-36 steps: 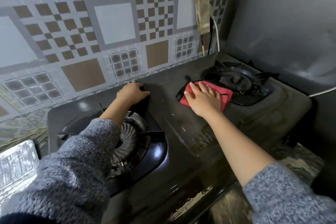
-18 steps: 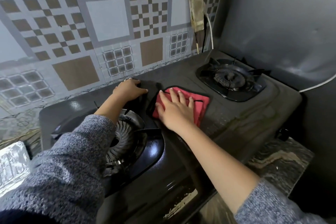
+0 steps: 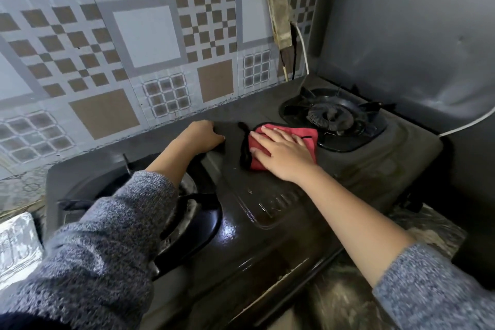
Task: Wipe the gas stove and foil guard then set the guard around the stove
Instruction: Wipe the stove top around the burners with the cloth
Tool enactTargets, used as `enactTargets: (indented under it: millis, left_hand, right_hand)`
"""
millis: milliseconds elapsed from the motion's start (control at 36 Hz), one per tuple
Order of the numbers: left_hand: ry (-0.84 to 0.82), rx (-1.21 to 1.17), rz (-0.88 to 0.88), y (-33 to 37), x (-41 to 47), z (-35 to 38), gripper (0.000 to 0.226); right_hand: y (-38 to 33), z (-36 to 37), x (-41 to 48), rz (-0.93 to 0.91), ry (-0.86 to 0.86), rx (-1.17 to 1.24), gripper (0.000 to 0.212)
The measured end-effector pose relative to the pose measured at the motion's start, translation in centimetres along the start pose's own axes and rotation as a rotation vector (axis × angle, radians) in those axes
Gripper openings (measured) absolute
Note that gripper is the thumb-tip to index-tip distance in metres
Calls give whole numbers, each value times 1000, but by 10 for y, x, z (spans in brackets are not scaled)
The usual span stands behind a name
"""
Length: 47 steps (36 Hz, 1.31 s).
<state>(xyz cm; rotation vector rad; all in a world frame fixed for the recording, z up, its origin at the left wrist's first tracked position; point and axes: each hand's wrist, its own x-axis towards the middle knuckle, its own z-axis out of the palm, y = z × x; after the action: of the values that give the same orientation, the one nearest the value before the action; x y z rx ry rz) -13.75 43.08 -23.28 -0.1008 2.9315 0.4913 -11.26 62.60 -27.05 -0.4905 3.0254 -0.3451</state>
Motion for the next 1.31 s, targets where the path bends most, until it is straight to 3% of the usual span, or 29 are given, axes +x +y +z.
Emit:
enactTargets:
  millis: [361,694,889,1139,1306]
  left_hand:
    - [-62,94,147,17,-23,23,62]
    - [-192,169,224,2,-37,19,66]
    - [-192,165,272,-3,-41,17,65]
    - [-145,148,254,-2,-38,24,64]
    - [-119,132,239,10,-46,24,58]
  right_hand:
    - [19,2,-12,143,98,76,55]
    - [-26,10,-43,394,69,39,54]
    - [-52,19,-62,310,63,21,53]
    - [-14,3,-97,-37,-43,-11,48]
    - [22,-10,-86,2,-74,-24,48]
